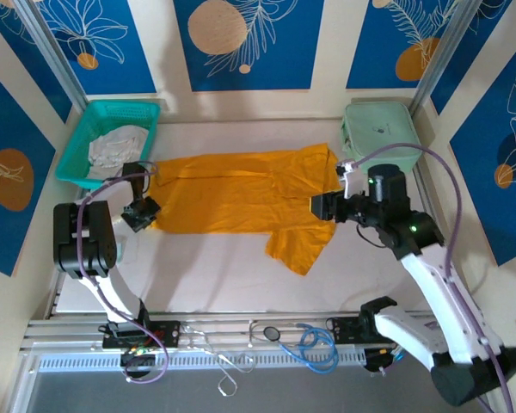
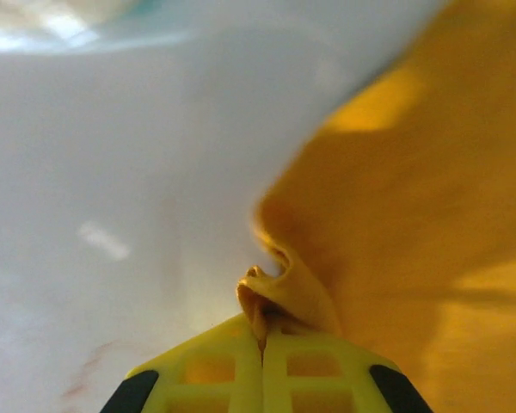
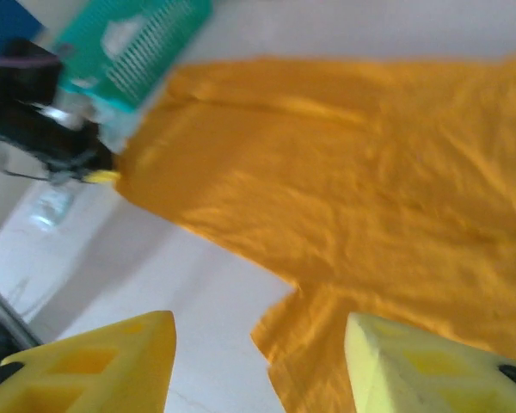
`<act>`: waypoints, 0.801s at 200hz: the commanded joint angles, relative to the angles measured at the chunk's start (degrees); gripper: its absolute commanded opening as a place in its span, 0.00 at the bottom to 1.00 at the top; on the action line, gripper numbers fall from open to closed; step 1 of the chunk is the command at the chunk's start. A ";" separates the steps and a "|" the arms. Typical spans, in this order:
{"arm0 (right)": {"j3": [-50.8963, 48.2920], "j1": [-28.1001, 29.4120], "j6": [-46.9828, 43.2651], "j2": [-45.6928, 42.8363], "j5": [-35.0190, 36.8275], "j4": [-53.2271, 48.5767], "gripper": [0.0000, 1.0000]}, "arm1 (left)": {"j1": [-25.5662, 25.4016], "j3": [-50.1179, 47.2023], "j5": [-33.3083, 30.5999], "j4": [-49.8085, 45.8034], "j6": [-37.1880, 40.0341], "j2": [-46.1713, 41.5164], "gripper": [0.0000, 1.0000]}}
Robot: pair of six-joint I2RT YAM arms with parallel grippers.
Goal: Fold and stack the t-shirts
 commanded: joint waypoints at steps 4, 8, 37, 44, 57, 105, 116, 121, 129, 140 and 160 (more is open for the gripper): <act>2.59 2.67 -18.14 -1.84 -8.95 -3.79 0.62 | -1.18 -0.16 4.39 8.36 3.25 -2.21 0.00; 2.49 3.76 -20.89 -1.94 -7.73 -5.01 0.62 | -1.19 -0.08 4.43 8.26 3.54 -2.43 0.00; 1.02 12.06 -35.89 0.29 6.39 -14.01 0.65 | -1.18 0.28 4.52 7.37 5.81 -3.88 0.00; 0.14 14.18 -38.53 1.66 10.83 -15.80 0.65 | -1.18 0.33 4.52 7.11 6.27 -4.08 0.00; -3.19 19.57 -43.09 4.28 20.39 -17.66 0.65 | -1.19 0.73 4.37 6.13 7.21 -4.37 0.00; -14.53 29.02 -51.01 12.41 24.26 -15.47 0.64 | -1.18 -1.26 6.26 6.22 8.09 -7.89 0.00; -15.90 28.90 -51.55 13.96 24.29 -12.79 0.64 | -1.18 -1.64 6.54 6.14 8.40 -8.93 0.00; -16.39 28.85 -51.81 14.94 24.58 -11.75 0.64 | -1.18 -1.81 6.55 5.95 8.55 -9.37 0.00; -16.86 28.76 -52.09 16.85 25.21 -10.33 0.64 | -1.19 -1.90 6.46 5.74 8.87 -9.94 0.00; -16.77 28.59 -52.45 19.74 26.01 -8.84 0.64 | -1.18 -2.07 6.28 5.35 9.26 -10.77 0.00; -15.53 27.94 -52.75 24.72 26.40 -6.89 0.61 | -1.18 -2.56 6.86 5.52 9.51 -12.06 0.00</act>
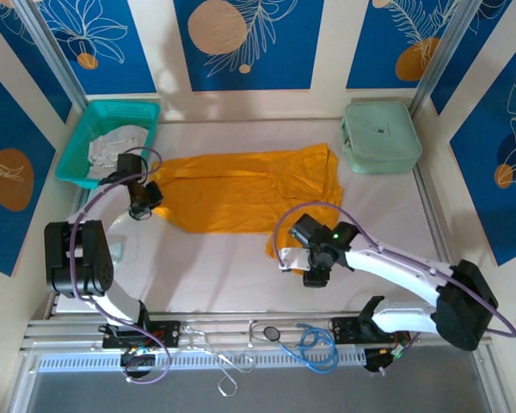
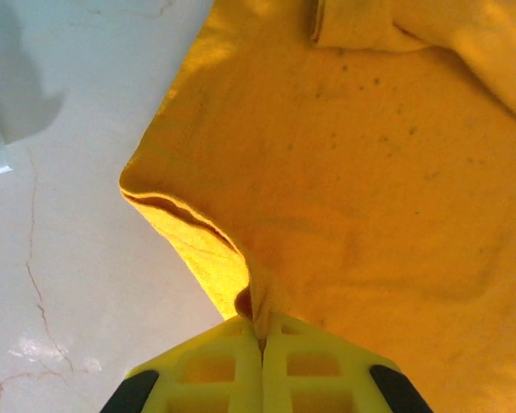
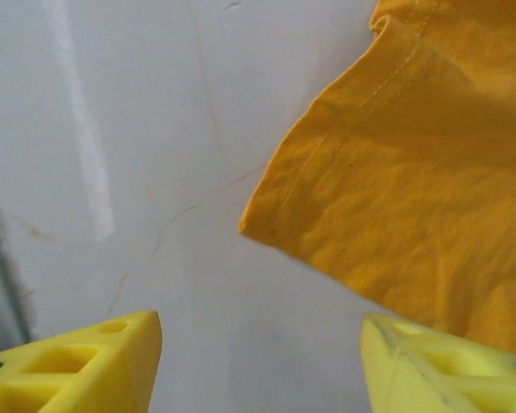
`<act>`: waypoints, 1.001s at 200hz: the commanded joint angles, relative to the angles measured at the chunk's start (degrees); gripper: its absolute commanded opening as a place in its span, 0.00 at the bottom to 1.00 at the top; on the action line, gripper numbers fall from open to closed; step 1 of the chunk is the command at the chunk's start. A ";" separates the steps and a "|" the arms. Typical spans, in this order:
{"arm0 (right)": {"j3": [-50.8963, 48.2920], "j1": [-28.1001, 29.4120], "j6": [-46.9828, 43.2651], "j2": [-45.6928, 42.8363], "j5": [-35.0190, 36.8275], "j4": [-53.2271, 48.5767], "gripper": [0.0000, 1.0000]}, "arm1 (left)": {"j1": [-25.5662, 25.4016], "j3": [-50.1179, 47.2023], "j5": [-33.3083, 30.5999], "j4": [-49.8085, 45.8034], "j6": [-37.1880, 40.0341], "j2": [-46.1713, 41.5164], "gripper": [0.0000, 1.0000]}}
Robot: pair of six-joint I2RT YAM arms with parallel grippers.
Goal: Fold and stack the t-shirts
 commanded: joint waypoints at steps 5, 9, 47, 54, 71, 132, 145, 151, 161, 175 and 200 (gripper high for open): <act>0.97 -0.79 -2.38 5.68 1.52 4.48 0.60 | -0.09 -1.24 1.67 -0.60 1.45 -2.65 0.00; 1.13 -0.85 -2.55 6.53 1.47 4.78 0.60 | -0.09 -1.33 1.92 -0.52 1.43 -2.77 0.00; 1.12 -0.12 -3.12 11.88 2.29 5.78 0.58 | -0.09 -1.97 3.08 -0.25 1.62 -3.98 0.00; 1.14 -0.05 -3.06 12.30 2.10 6.14 0.58 | -0.13 -1.95 2.93 -0.32 1.72 -4.28 0.00; 0.89 -0.07 -2.70 13.20 1.62 7.38 0.58 | -0.10 -1.87 2.47 -0.42 1.95 -4.56 0.00; 1.41 0.06 -1.60 17.95 1.46 10.75 0.42 | -0.13 -2.23 1.94 -0.16 2.40 -4.21 0.00; 1.85 0.06 -1.56 18.44 1.90 10.77 0.31 | -0.13 -2.31 1.70 -0.26 2.52 -4.27 0.00; 2.08 0.06 -1.56 18.53 2.22 10.76 0.26 | -0.09 -2.31 1.53 -0.26 2.57 -4.29 0.00; 2.20 0.06 -1.71 18.15 3.05 10.47 0.16 | -0.09 -2.31 1.39 -0.40 2.70 -4.23 0.00; 2.20 -0.02 -2.25 16.64 4.27 9.16 0.03 | -0.09 -2.31 1.17 -0.42 2.83 -3.88 0.00; 2.38 -0.21 -1.62 11.56 5.97 3.07 0.00 | -0.09 -2.78 0.95 -0.86 3.27 -3.14 0.00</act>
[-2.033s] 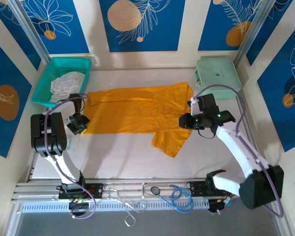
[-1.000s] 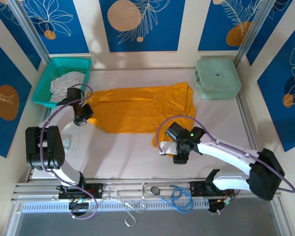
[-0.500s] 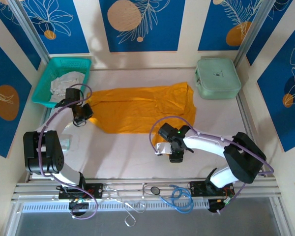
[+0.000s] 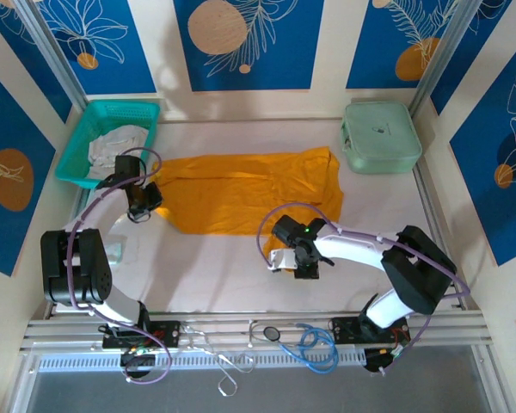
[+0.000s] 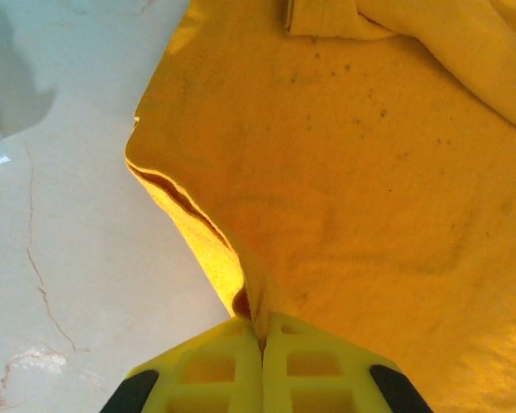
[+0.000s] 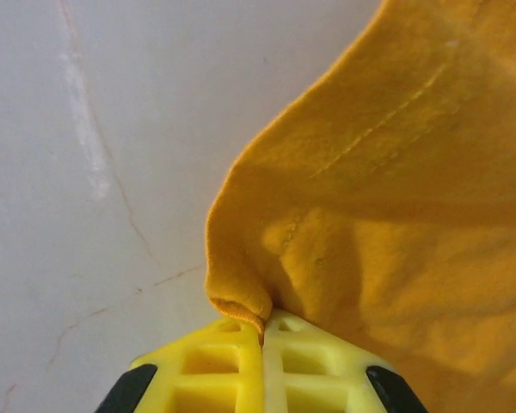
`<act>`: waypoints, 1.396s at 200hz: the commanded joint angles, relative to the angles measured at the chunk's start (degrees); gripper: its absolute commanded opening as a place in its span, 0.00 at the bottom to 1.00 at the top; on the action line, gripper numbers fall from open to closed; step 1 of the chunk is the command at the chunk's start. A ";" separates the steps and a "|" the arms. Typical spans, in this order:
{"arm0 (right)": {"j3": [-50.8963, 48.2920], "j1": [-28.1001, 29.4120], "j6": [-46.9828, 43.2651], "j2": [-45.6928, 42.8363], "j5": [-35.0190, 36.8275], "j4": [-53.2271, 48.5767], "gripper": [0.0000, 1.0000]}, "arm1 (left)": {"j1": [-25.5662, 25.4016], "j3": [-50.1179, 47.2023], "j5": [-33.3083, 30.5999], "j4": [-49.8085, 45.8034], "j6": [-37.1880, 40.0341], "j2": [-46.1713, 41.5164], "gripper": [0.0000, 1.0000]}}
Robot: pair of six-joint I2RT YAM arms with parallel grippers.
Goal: Fold and stack the t-shirts
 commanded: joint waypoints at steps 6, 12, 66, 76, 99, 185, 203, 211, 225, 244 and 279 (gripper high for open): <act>0.64 -0.28 0.74 -6.47 3.13 -6.44 0.00 | -0.09 -1.29 -0.47 -0.93 1.30 -0.04 0.00; 0.54 -0.14 1.30 -8.06 3.97 -8.41 0.00 | -0.09 -1.64 -0.47 -1.03 1.32 -0.17 0.00; 0.06 2.59 10.10 -22.15 10.33 -27.47 0.00 | -0.13 -5.11 -1.96 -4.46 1.39 -5.04 0.00; -0.03 3.67 11.64 -24.05 10.66 -29.83 0.00 | -0.09 -5.89 -2.40 -5.41 1.26 -6.55 0.00; -0.70 6.65 14.38 -27.30 10.81 -33.18 0.00 | -0.26 -7.91 -2.74 -7.66 0.12 -10.34 0.00; 1.22 7.45 14.10 -33.52 12.91 -28.41 0.00 | -2.01 -8.11 -6.19 -15.80 -4.10 -20.99 0.00; 3.02 5.28 13.15 -31.17 14.69 -23.97 0.00 | -2.61 -7.66 -5.93 -14.76 -4.49 -18.88 0.00; 3.28 4.04 11.96 -29.96 15.27 -21.77 0.00 | -2.90 -7.39 -5.83 -14.23 -4.62 -17.83 0.00; 3.96 1.08 9.01 -27.45 15.34 -18.15 0.00 | -3.37 -6.64 -5.74 -13.52 -4.66 -15.80 0.00; 6.07 -3.33 5.00 -23.34 15.15 -15.05 0.00 | -3.69 -5.02 -6.17 -13.25 -4.30 -13.55 0.00; 11.19 -10.48 -3.83 -17.40 14.28 -10.83 0.00 | -3.87 -1.68 -7.06 -13.32 -3.56 -10.53 0.00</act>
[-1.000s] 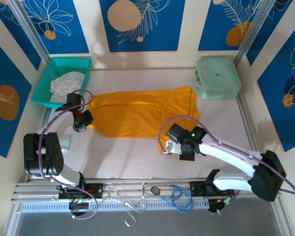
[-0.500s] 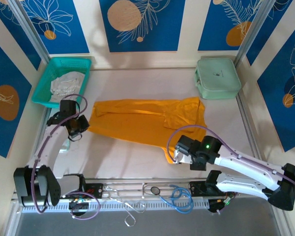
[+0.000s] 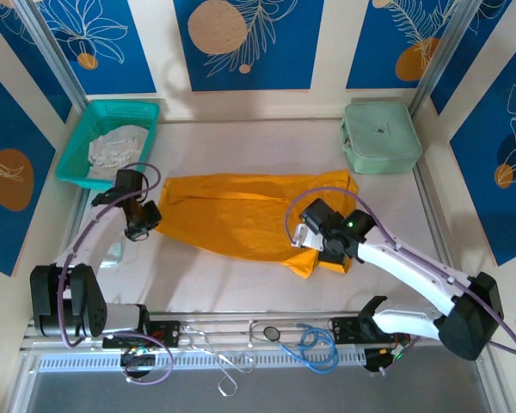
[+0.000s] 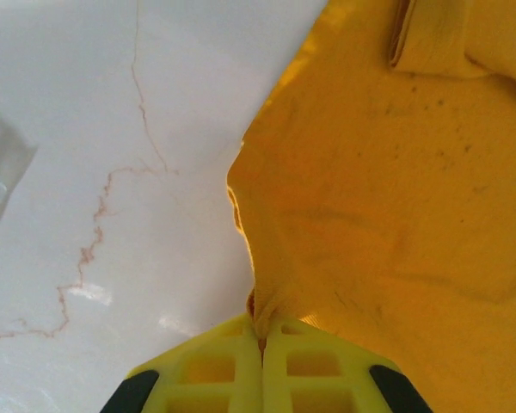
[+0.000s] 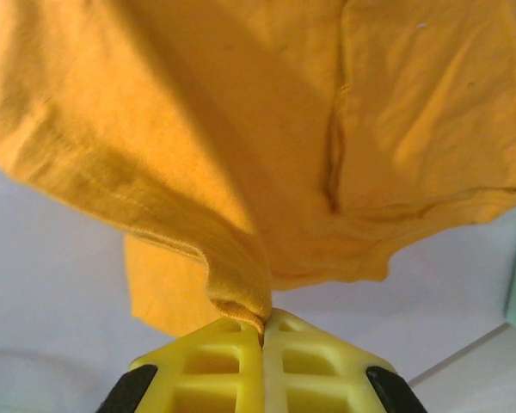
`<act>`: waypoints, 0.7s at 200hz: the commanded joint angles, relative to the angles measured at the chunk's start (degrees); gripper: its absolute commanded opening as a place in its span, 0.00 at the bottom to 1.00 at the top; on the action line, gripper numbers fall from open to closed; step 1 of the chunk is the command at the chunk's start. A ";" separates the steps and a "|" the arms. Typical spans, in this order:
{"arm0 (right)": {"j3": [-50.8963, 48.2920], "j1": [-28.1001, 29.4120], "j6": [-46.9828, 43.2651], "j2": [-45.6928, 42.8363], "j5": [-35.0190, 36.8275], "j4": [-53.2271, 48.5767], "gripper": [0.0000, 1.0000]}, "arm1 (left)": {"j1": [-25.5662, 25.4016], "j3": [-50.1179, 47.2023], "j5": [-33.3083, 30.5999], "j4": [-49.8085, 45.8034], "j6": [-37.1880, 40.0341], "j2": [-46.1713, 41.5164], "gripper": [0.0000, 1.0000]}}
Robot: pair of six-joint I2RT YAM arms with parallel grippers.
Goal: Fold and stack the t-shirts
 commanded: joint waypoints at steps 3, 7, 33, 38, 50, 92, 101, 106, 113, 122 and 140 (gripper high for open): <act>4.77 -4.16 -8.82 2.62 -0.45 5.11 0.00 | -0.50 3.77 -1.81 -0.01 0.01 1.69 0.00; 5.44 -4.83 -9.70 3.19 -0.79 5.50 0.00 | -0.50 4.08 -1.93 -0.08 0.05 2.09 0.00; 9.00 -9.05 -14.87 6.33 -3.36 8.54 0.00 | -0.59 5.84 -2.21 0.23 0.43 4.89 0.00; 9.68 -9.76 -15.74 6.97 -3.89 9.06 0.00 | -0.59 6.08 -2.21 0.37 0.47 5.45 0.00; 10.75 -11.43 -17.67 8.44 -5.14 10.57 0.00 | -0.68 6.64 -2.29 0.70 0.49 6.81 0.00; 14.66 -16.33 -22.52 14.91 -9.04 14.91 0.00 | -1.09 10.08 -3.13 1.58 0.68 12.59 0.00; 15.71 -17.05 -23.25 16.51 -9.67 15.63 0.00 | -1.33 11.34 -3.48 1.58 0.91 14.08 0.00; 16.32 -17.42 -23.65 17.37 -9.92 15.91 0.00 | -1.46 12.04 -3.81 1.51 1.00 15.00 0.00; 17.18 -17.85 -24.13 18.69 -10.25 16.22 0.00 | -1.63 13.09 -4.12 1.34 1.15 16.28 0.00; 18.37 -18.26 -24.72 20.35 -10.60 16.73 0.00 | -2.02 14.43 -4.69 1.15 1.37 17.95 0.00; 20.30 -18.83 -25.79 23.54 -11.07 17.15 0.00 | -2.67 16.72 -5.67 1.02 1.64 21.21 0.00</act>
